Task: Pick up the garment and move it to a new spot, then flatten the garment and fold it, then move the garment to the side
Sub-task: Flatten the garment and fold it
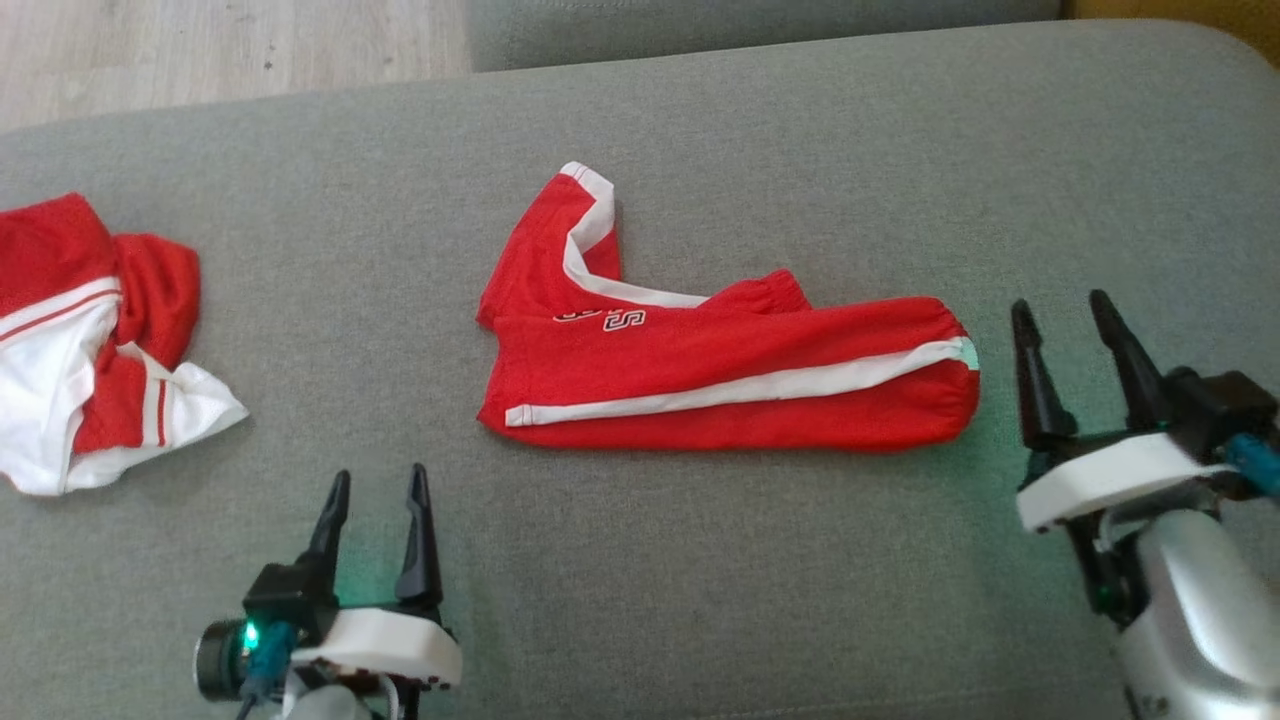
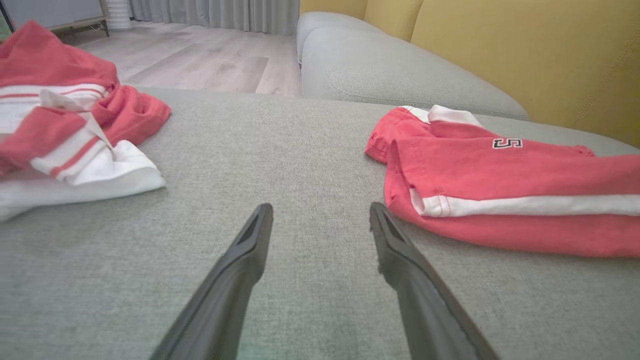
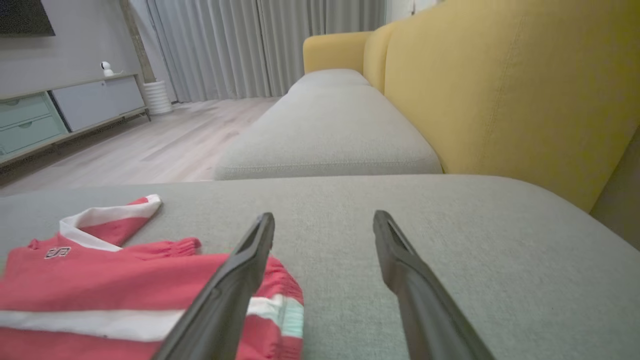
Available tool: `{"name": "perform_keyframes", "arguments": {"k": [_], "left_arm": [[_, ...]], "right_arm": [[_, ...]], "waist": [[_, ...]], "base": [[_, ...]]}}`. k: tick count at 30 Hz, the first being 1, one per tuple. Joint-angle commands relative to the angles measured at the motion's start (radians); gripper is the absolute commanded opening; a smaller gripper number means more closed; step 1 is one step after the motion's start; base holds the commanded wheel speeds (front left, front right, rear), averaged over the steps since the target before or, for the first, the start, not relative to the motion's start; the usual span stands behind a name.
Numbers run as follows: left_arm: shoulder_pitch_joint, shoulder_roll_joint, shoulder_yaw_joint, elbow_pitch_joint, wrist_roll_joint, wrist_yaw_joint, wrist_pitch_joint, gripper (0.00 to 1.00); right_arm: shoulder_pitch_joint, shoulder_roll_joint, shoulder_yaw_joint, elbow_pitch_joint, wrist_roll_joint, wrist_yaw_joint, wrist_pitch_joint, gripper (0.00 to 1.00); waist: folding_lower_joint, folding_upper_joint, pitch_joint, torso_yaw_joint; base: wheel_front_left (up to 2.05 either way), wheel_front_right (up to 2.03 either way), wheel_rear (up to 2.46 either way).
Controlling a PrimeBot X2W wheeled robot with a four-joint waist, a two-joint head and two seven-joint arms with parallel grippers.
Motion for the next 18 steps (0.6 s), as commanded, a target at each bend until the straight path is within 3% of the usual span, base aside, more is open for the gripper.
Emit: {"name": "perform_keyframes", "arguments": {"k": [1,8,18], "left_arm": [[-0.035,0.004,0.047,-0.034,0.017,0.007,-0.005,1.0],[-0.019,0.004,0.085,-0.034,0.045,-0.007,-0.005,1.0],[0.063,0.004,0.09,-0.027,0.042,-0.009,-0.005,1.0]], "right_arm": [[0.004,0.025,-0.006,-0.058,-0.045,-0.001,-0.006,1.0],[0.058,0.135,-0.075,-0.114,-0.175,-0.001,-0.006,1.0],[0.159,0.19,-0.09,-0.039,-0.196,-0.001,-0.006,1.0]], "waist": [[0.0,0.0,-0.005,0.001],[0.0,0.0,-0.037,0.02],[0.0,0.0,-0.106,0.033]], "base": [[0.0,0.0,0.0],[0.0,0.0,0.0],[0.0,0.0,0.0]]}}
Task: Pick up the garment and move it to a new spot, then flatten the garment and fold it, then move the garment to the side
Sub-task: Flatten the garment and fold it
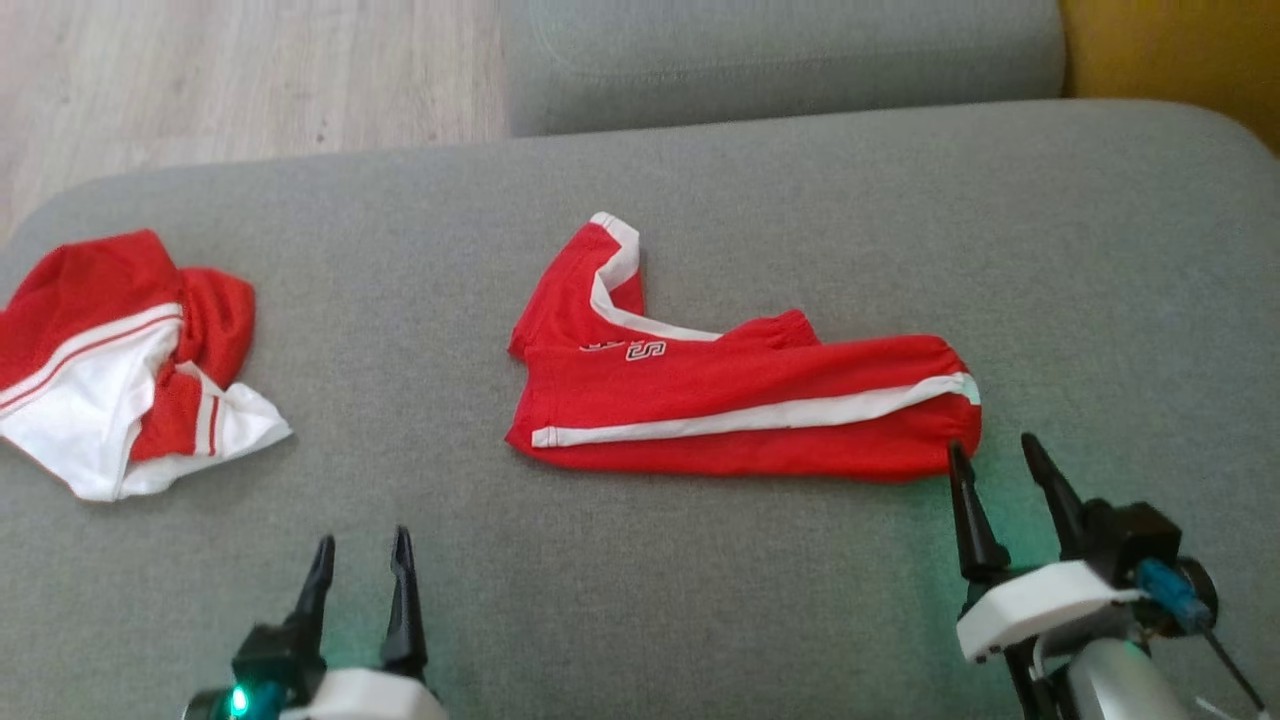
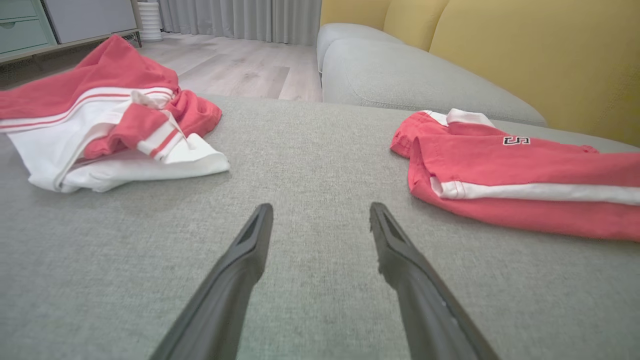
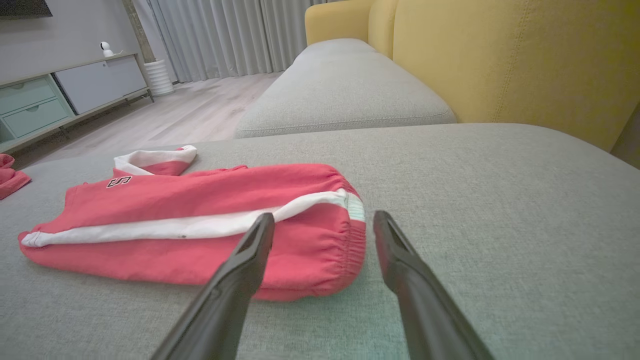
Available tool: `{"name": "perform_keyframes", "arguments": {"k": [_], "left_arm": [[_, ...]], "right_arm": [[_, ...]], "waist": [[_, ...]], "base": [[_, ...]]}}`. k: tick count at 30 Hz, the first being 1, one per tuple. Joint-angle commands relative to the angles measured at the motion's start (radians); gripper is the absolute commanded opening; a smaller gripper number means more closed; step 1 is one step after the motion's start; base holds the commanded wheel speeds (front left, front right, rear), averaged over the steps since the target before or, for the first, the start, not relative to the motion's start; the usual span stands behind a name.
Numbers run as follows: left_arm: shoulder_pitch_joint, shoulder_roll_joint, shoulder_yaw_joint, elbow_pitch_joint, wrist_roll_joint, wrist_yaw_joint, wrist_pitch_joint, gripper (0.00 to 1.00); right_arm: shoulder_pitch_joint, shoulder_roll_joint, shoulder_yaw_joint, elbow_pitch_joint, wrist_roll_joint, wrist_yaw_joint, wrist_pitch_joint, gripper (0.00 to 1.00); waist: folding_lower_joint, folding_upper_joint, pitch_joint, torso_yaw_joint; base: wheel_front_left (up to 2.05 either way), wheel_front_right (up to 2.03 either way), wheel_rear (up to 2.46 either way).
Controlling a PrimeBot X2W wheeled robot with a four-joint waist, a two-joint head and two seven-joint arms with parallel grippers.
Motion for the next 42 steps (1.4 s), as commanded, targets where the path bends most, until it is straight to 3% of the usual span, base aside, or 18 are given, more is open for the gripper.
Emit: {"name": "perform_keyframes", "arguments": {"k": [1,7,17,24,42], "left_arm": [[-0.014,0.004,0.038,-0.023,0.008,0.002,-0.005,1.0],[-0.007,0.004,0.033,-0.024,0.012,-0.004,-0.005,1.0],[-0.137,0.004,-0.076,-0.016,-0.071,-0.084,-0.005,1.0],[-0.231,0.004,-0.127,0.033,-0.116,-0.113,-0.005,1.0],[-0.279,0.004,-0.157,0.107,-0.13,-0.129,-0.005,1.0]], "right_arm": [[-0.022,0.005,0.024,-0.026,-0.002,-0.001,-0.006,1.0],[-0.021,0.009,0.032,-0.026,0.003,-0.001,-0.006,1.0],[-0.073,0.01,0.061,-0.037,0.023,-0.001,-0.006,1.0],[-0.119,0.009,0.07,-0.051,0.043,-0.001,-0.006,1.0],[-0.154,0.013,0.067,-0.056,0.059,-0.001,-0.006,1.0]], "waist": [[0.0001,-0.0001,-0.01,-0.002],[0.0001,-0.0001,-0.01,-0.01],[0.0001,-0.0001,0.086,-0.061],[0.0001,-0.0001,0.163,-0.109],[0.0001,-0.0001,0.215,-0.14]], "base": [[0.0,0.0,0.0],[0.0,0.0,0.0],[0.0,0.0,0.0],[0.0,0.0,0.0],[0.0,0.0,0.0]]}}
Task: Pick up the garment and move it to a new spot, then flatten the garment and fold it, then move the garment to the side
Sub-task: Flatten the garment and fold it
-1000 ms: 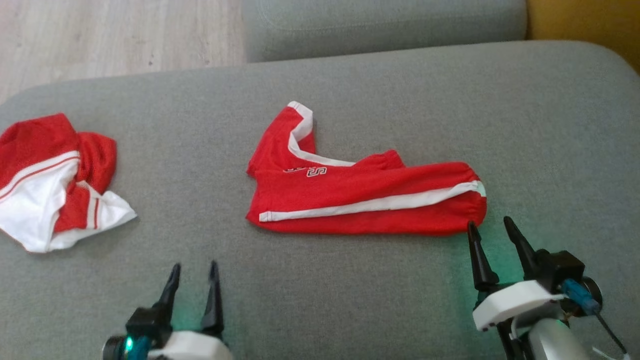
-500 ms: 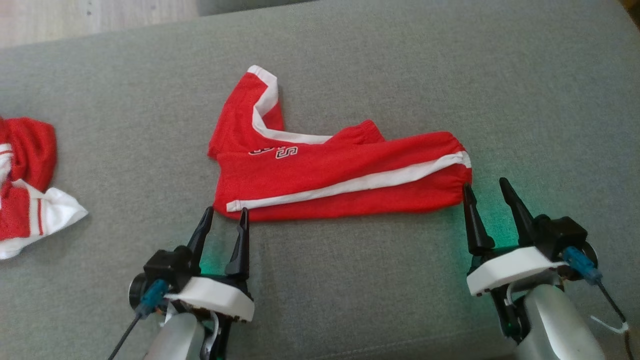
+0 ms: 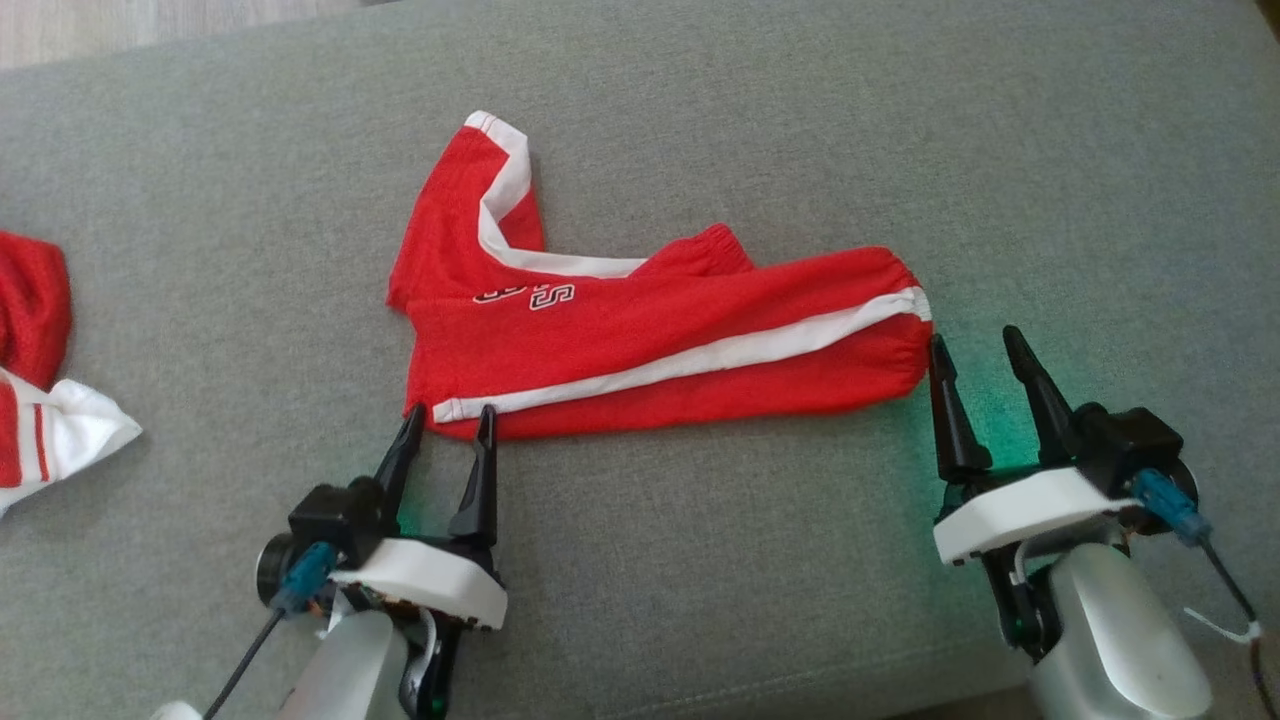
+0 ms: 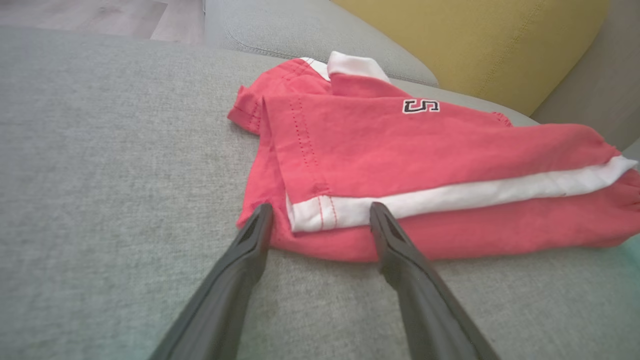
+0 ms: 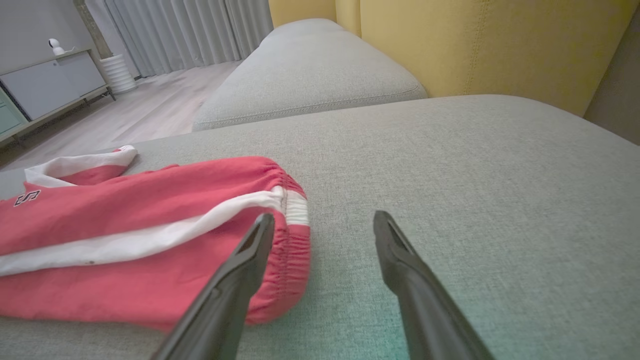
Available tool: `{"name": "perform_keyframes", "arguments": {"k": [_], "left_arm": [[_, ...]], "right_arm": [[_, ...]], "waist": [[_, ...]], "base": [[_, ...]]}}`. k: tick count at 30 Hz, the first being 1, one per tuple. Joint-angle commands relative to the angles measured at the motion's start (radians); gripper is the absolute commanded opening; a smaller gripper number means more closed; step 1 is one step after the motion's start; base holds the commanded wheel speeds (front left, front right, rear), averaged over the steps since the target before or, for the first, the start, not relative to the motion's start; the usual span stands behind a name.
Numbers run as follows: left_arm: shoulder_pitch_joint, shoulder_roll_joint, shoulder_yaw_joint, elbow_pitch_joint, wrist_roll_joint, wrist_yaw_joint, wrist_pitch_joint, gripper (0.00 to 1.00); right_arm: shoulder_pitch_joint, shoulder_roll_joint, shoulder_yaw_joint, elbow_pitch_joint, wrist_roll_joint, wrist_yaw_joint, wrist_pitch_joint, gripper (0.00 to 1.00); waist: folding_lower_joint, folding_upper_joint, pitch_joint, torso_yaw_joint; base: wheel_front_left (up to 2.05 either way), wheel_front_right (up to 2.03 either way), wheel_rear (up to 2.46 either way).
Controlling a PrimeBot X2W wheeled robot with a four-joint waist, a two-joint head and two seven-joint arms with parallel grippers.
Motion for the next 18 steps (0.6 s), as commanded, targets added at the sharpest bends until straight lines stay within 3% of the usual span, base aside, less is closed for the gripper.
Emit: {"name": "perform_keyframes", "arguments": {"k": [1,18], "left_arm": [[-0.036,0.006,0.012,-0.016,-0.011,-0.005,-0.005,1.0],[-0.042,0.006,-0.006,0.012,-0.013,0.011,-0.005,1.0]], "right_arm": [[-0.024,0.007,0.022,-0.032,0.009,-0.001,-0.006,1.0],[-0.022,0.009,0.022,-0.025,0.02,-0.001,-0.006,1.0]], "waist": [[0.0,0.0,0.0,-0.002],[0.0,0.0,-0.005,-0.012]], "base": [[0.0,0.0,0.0],[0.0,0.0,0.0]]}}
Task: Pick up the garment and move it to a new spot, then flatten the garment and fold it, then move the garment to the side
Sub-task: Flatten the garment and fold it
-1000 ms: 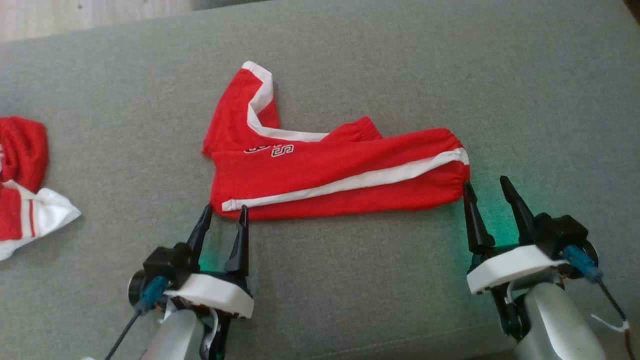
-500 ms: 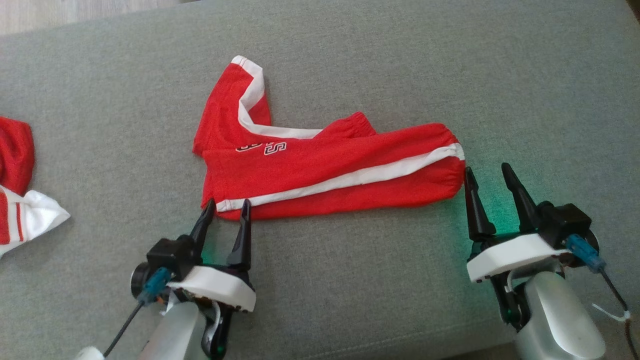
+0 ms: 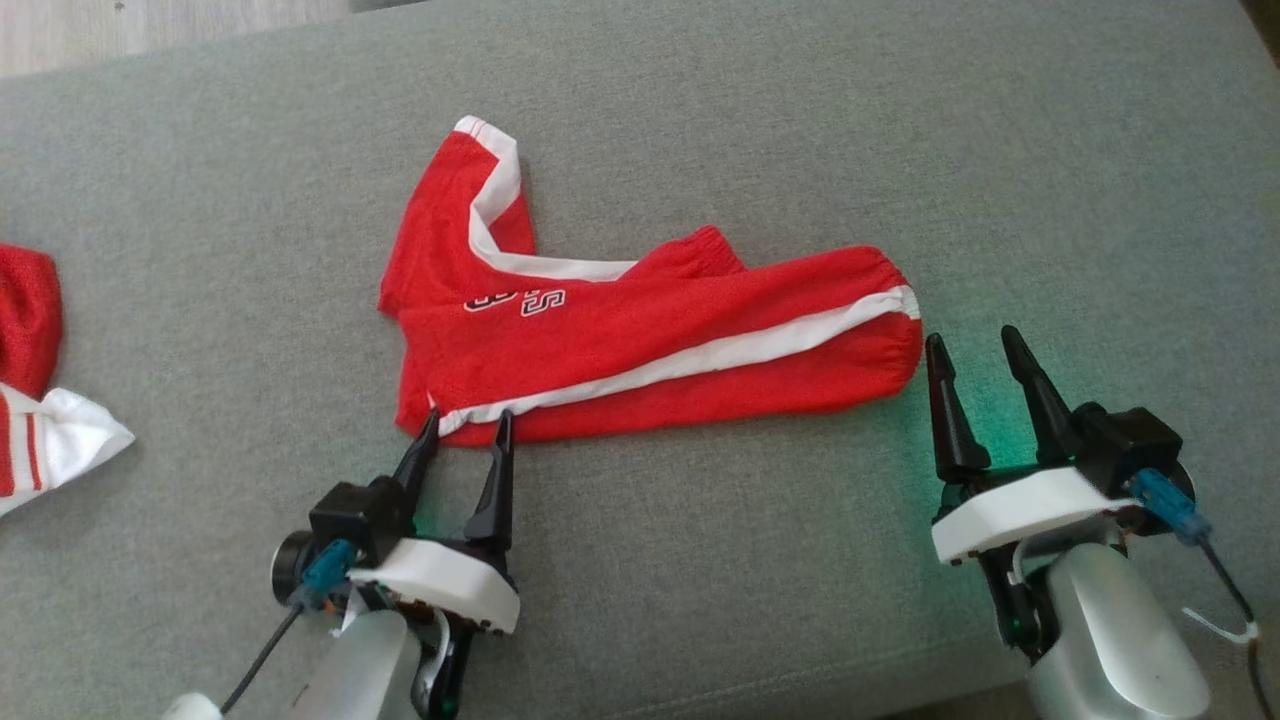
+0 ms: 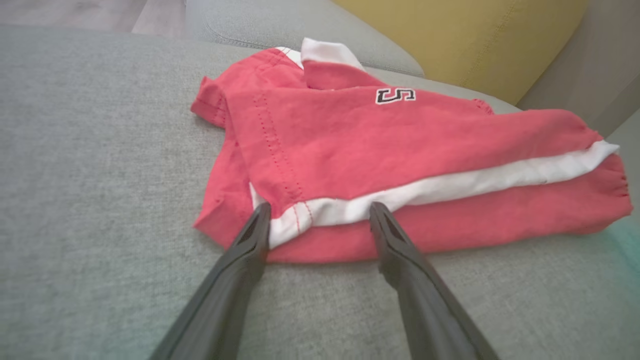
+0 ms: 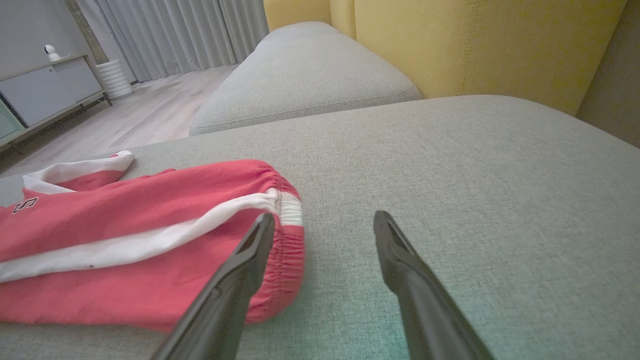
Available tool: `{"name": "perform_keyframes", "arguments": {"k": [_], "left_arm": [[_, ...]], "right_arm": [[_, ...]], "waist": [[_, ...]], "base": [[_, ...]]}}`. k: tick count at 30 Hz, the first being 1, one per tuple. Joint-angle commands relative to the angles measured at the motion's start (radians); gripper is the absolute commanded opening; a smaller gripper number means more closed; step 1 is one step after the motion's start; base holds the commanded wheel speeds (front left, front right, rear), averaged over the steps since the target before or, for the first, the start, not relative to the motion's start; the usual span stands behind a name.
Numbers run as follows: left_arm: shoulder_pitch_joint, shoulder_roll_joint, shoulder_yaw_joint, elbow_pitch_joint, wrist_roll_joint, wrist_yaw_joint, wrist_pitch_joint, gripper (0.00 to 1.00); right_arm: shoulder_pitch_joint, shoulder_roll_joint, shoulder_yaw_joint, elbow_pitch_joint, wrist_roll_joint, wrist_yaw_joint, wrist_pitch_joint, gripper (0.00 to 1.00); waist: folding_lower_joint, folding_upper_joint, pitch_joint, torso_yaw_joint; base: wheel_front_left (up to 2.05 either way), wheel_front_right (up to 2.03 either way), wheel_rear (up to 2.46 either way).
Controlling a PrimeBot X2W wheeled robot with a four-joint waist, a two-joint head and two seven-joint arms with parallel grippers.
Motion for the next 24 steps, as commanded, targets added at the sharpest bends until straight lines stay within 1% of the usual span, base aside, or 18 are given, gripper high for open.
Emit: {"name": "perform_keyframes", "arguments": {"k": [1,6,8,10,11,16,17,18,19,20,24], "left_arm": [[-0.027,0.006,0.034,-0.003,-0.004,0.014,-0.005,1.0],[-0.032,0.006,0.043,0.012,-0.008,0.026,-0.005,1.0],[-0.033,0.006,0.054,0.019,-0.019,0.044,-0.005,1.0],[-0.036,0.006,0.061,0.036,-0.01,0.072,-0.005,1.0],[-0.038,0.006,0.063,0.039,-0.013,0.076,-0.005,1.0],[-0.044,0.006,0.047,0.049,-0.016,0.061,-0.005,0.99],[-0.045,0.006,0.044,0.046,-0.02,0.056,-0.005,0.73],[-0.046,0.006,0.042,0.043,-0.02,0.054,-0.005,0.39],[-0.047,0.006,0.041,0.041,-0.018,0.054,-0.005,0.11],[-0.047,0.006,0.042,0.033,-0.016,0.054,-0.005,0.0],[-0.042,0.006,0.054,-0.021,0.011,0.063,-0.005,0.0]], "right_arm": [[-0.02,0.004,0.021,-0.025,0.007,-0.001,-0.006,1.0],[-0.017,0.004,0.022,-0.023,0.011,-0.001,-0.006,1.0],[-0.018,0.004,0.023,-0.022,0.013,-0.001,-0.006,1.0],[-0.018,0.004,0.023,-0.022,0.016,-0.001,-0.006,1.0],[-0.019,0.004,0.024,-0.022,0.017,-0.001,-0.006,1.0],[-0.02,0.004,0.027,-0.02,0.022,-0.001,-0.006,1.0],[-0.02,0.004,0.028,-0.02,0.023,-0.001,-0.006,1.0],[-0.019,0.004,0.029,-0.02,0.025,-0.001,-0.006,1.0],[-0.019,0.004,0.029,-0.02,0.026,-0.001,-0.006,1.0],[-0.019,0.004,0.03,-0.02,0.027,-0.001,-0.006,1.0],[-0.017,0.004,0.027,-0.019,0.028,-0.001,-0.006,1.0]], "waist": [[0.0,0.0,0.0,-0.001],[0.0,0.0,0.002,-0.004],[0.0,0.0,0.002,-0.004],[0.0,0.0,0.001,-0.004],[0.0,0.0,0.0,-0.004],[0.0,0.0,-0.003,-0.001],[0.0,0.0,-0.004,0.0],[0.0,0.0,-0.005,0.0],[0.0,0.0,-0.005,0.001],[0.0,0.0,-0.006,0.002],[0.0,0.0,-0.015,0.009]], "base": [[0.0,0.0,0.0],[0.0,0.0,0.0],[0.0,0.0,0.0],[0.0,0.0,0.0],[0.0,0.0,0.0],[0.0,0.0,0.0],[0.0,0.0,0.0],[0.0,0.0,0.0],[0.0,0.0,0.0],[0.0,0.0,0.0],[0.0,0.0,0.0]]}}
